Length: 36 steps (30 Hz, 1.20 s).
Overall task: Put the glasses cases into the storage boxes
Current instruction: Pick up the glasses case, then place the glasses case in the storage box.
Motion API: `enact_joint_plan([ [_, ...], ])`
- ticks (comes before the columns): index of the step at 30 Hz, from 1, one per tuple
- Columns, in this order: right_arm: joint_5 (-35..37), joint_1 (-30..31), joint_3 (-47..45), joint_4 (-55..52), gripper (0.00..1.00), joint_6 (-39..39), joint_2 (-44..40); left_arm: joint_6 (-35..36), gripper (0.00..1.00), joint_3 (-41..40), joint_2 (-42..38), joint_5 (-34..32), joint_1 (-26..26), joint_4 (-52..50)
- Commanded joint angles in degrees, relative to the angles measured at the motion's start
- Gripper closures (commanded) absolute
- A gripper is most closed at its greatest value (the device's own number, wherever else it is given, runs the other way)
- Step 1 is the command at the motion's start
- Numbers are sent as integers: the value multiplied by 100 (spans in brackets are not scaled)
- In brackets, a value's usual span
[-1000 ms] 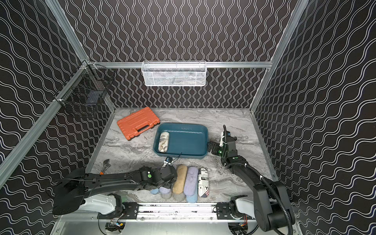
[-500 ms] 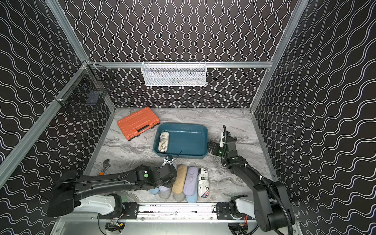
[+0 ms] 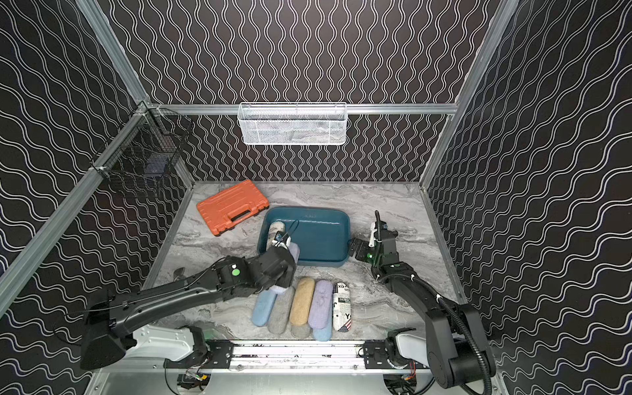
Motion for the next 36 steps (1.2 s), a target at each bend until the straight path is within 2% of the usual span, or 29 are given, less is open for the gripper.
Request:
enact_joint_plan([
  [1, 28, 0, 18, 159, 0, 24, -22, 530, 40, 323, 389, 280, 334, 759],
  [14, 85, -4, 56, 159, 0, -9, 69, 696, 40, 1532, 2284, 913, 1524, 1541],
  [25, 85, -2, 104, 159, 0, -39, 197, 476, 40, 1532, 3213, 1003, 1999, 1876],
  [36, 94, -11, 162, 163, 0, -44, 331, 568, 38, 1488, 3714, 1292, 2272, 2187],
])
